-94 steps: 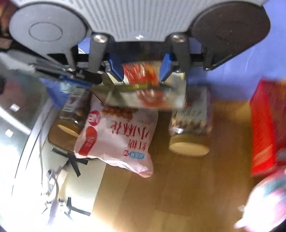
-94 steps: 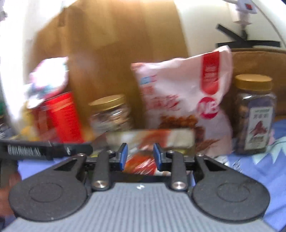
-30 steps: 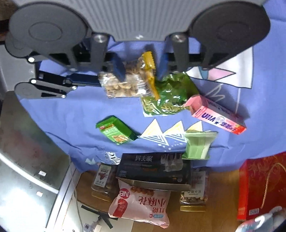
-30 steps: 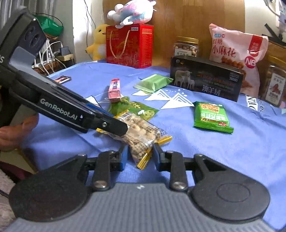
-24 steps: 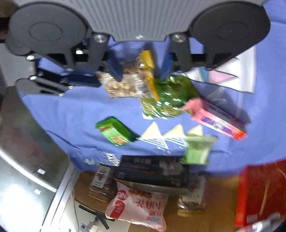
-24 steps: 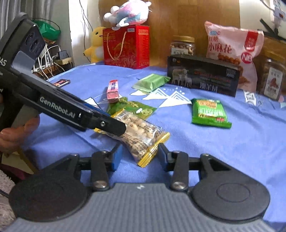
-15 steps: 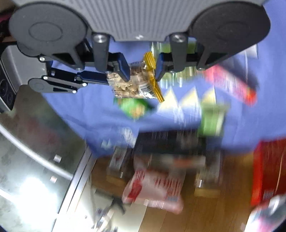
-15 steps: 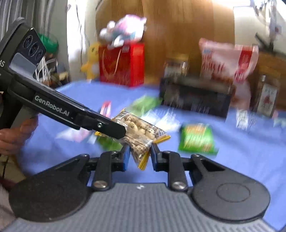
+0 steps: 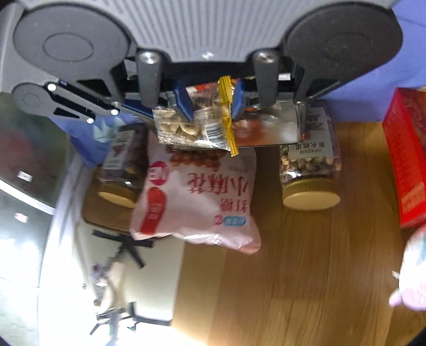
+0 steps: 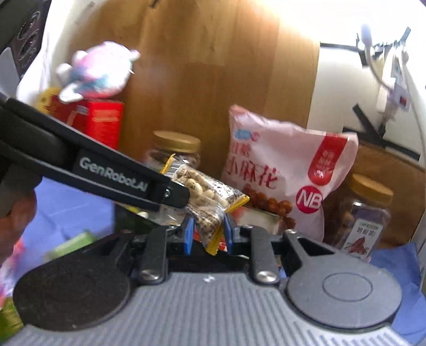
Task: Organize snacks
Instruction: 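Carry the peanut bag in the left gripper over the black tin box, then open the left gripper to drop the peanut bag into the box, then move the left gripper to the green cracker packet on the cloth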
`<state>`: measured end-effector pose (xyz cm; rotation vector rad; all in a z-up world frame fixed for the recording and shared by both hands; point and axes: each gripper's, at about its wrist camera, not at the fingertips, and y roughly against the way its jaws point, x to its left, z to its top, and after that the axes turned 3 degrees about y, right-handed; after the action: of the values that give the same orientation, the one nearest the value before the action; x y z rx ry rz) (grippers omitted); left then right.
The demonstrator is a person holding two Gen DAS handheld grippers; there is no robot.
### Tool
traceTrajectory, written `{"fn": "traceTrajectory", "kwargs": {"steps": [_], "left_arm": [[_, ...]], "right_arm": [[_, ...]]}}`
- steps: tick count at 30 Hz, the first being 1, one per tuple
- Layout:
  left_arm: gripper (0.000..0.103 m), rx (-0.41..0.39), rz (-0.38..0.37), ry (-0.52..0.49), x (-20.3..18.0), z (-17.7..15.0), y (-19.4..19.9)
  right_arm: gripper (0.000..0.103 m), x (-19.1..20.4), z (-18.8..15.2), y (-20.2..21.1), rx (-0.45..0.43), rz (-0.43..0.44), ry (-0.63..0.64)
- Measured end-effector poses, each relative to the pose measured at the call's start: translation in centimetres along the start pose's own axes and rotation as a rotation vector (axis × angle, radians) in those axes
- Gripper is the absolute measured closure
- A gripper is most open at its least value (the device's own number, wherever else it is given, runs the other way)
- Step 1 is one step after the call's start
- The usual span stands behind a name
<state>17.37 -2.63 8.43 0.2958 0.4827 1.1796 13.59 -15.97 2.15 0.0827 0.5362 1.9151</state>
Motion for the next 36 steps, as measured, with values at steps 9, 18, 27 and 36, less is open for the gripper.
{"fn": "traceTrajectory", "kwargs": {"steps": [9,18,27,36], "left_arm": [[0.051,0.010,0.121,0.034,0.7,-0.8,-4.1],[0.048,-0.034,0.065,0.084,-0.5,-3.4,2.7],[0.050,0.232,-0.047,0.147,-1.0,-9.6,2.1],[0.050,0.241,-0.079,0.228,1.2,-10.8,4.7]], "right_arm": [[0.068,-0.6,-0.4,-3.6,0.053,-0.014,-0.069],[0.057,-2.1,-2.1,3.4,0.045,0.058,-0.153],[0.055,-2.6,-8.4,7.0,0.235,0.217,-0.299],[0.075,1.1,-7.1,9.4,0.170,0.280,-0.060]]}}
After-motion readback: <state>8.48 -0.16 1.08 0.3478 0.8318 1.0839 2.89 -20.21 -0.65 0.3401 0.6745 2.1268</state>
